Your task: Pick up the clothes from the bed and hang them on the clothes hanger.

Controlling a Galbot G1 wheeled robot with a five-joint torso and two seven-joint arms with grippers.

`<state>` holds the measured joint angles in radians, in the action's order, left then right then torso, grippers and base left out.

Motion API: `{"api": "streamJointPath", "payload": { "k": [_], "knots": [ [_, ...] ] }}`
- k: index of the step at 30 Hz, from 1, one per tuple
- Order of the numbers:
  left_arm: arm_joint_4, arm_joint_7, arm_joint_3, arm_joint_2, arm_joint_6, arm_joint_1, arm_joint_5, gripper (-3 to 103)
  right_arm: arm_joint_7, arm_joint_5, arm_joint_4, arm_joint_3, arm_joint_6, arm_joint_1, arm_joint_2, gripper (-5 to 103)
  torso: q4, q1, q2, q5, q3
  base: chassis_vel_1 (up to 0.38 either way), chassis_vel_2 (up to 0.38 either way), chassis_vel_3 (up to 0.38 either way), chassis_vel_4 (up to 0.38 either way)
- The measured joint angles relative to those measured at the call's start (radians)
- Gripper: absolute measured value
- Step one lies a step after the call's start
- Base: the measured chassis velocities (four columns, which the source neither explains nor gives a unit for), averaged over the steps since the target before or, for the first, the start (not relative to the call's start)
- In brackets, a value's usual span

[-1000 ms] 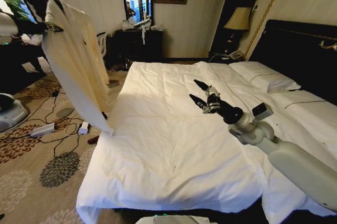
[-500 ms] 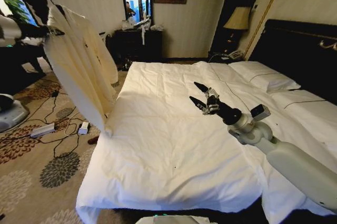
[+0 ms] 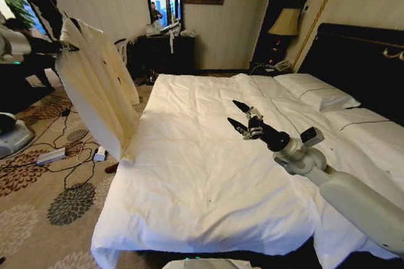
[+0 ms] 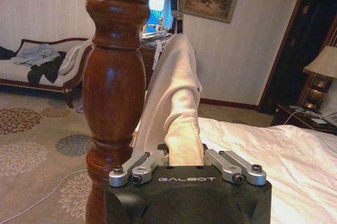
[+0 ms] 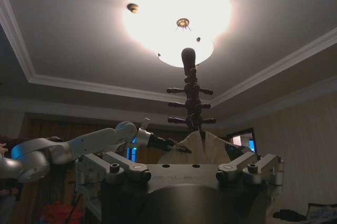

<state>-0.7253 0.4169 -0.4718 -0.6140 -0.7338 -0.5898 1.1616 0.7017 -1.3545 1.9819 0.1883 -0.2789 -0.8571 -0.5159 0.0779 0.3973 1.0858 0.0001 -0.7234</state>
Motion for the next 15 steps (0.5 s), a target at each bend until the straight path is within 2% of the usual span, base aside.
{"api": "streamJointPath", "payload": {
  "k": [9, 10, 11, 13, 14, 15],
  "knots": [
    [-0.034, -0.002, 0.03, 0.014, 0.0, 0.02, 0.0, 18, 0.002, 0.001, 0.0, 0.001, 0.0, -0.004, -0.001, 100, 0.0001, 0.0, 0.0, 0.0, 0.0, 0.0, 0.0, 0.0, 0.0],
    [-0.039, -0.007, 0.032, 0.017, 0.0, 0.022, 0.002, 15, 0.003, 0.001, 0.001, 0.002, 0.0, -0.006, 0.0, 100, 0.0001, 0.0, 0.0, 0.0, 0.0, 0.0, 0.0, 0.0, 0.0],
    [-0.048, -0.012, 0.034, 0.022, 0.0, 0.024, 0.007, 19, 0.004, 0.001, 0.001, 0.003, 0.0, -0.008, 0.002, 100, 0.0, 0.0, 0.0, -0.0001, 0.0, 0.0, 0.0, 0.0, 0.0],
    [-0.051, -0.014, 0.035, 0.024, 0.0, 0.024, 0.009, 19, 0.005, 0.001, 0.001, 0.004, 0.0, -0.008, 0.002, 100, 0.0, 0.0, 0.0, -0.0002, 0.0, 0.0, 0.0, 0.0, 0.0],
    [-0.069, -0.02, 0.039, 0.034, 0.0, 0.028, 0.016, 30, 0.007, 0.001, 0.003, 0.006, 0.0, -0.011, 0.005, 100, -0.0003, 0.0, 0.0, -0.0002, 0.0, 0.0, 0.0, 0.0, 0.0],
    [-0.084, -0.022, 0.042, 0.043, 0.002, 0.031, 0.019, 30, 0.007, 0.001, 0.004, 0.007, 0.0, -0.012, 0.006, 100, -0.0002, 0.0, 0.0, -0.0002, 0.0, 0.0, 0.0, 0.0, 0.0]
  ]
}}
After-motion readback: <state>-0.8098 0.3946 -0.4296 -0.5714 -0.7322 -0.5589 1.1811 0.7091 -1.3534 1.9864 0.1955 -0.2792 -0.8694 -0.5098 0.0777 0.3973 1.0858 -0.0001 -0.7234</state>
